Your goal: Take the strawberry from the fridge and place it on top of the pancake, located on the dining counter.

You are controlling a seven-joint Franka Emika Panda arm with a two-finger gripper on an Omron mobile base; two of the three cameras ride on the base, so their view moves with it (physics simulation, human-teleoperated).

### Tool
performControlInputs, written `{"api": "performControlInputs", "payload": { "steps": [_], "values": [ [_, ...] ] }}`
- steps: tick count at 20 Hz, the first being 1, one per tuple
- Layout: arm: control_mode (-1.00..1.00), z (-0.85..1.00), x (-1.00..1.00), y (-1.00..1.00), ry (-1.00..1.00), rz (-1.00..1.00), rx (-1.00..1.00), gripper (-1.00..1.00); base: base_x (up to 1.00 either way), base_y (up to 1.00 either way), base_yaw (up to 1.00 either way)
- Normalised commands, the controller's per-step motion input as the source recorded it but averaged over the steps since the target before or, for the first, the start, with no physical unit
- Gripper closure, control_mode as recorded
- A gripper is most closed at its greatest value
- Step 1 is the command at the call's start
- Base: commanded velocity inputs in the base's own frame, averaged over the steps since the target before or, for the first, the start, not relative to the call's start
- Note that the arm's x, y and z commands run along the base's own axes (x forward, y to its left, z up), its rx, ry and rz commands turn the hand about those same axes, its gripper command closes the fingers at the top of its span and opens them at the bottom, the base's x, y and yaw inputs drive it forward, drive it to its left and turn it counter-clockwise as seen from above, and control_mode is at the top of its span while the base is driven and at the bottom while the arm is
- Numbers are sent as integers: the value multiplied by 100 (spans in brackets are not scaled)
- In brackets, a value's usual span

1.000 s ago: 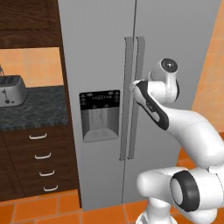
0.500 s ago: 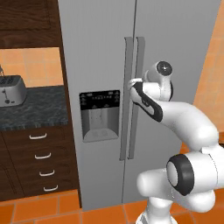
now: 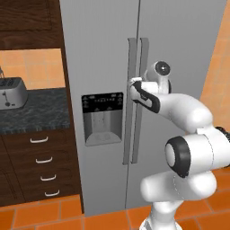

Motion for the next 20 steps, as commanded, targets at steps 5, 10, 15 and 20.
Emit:
{"api": "performControlInputs", "payload": {
  "steps": [5,10,15,20],
  "values": [
    [-100,0,43,-3,-12,0,0,-100,0,0,0],
    [-100,0,1,0,-39,0,0,-100,0,0,0],
    [-100,0,21,-4,-23,0,0,-100,0,0,0],
    [-100,0,48,-8,-5,0,0,-100,0,0,0]
  ]
}}
